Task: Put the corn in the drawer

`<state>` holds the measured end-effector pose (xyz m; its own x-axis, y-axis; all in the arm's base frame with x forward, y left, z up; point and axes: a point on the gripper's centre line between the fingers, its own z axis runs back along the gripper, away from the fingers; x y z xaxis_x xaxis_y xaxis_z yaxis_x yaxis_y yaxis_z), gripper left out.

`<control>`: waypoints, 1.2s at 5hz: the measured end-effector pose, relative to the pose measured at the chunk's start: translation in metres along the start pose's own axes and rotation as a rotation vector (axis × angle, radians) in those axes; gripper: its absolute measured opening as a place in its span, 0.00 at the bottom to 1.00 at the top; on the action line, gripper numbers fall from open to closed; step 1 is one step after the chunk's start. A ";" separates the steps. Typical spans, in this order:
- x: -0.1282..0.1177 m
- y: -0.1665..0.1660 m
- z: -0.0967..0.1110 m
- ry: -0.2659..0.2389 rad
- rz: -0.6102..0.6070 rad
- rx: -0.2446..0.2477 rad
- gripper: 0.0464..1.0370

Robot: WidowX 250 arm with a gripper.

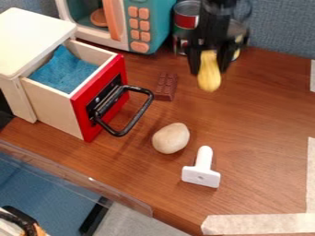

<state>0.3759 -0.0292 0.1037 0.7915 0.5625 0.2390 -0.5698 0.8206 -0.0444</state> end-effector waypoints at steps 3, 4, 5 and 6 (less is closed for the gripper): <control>0.010 0.065 0.082 -0.051 0.125 -0.064 0.55; 0.015 0.095 0.090 -0.046 0.154 -0.012 0.55; 0.017 0.119 0.087 -0.029 0.163 0.035 0.55; 0.017 0.146 0.081 0.003 0.174 0.083 0.55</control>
<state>0.2888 0.0920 0.1797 0.6800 0.6954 0.2323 -0.7142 0.6999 -0.0044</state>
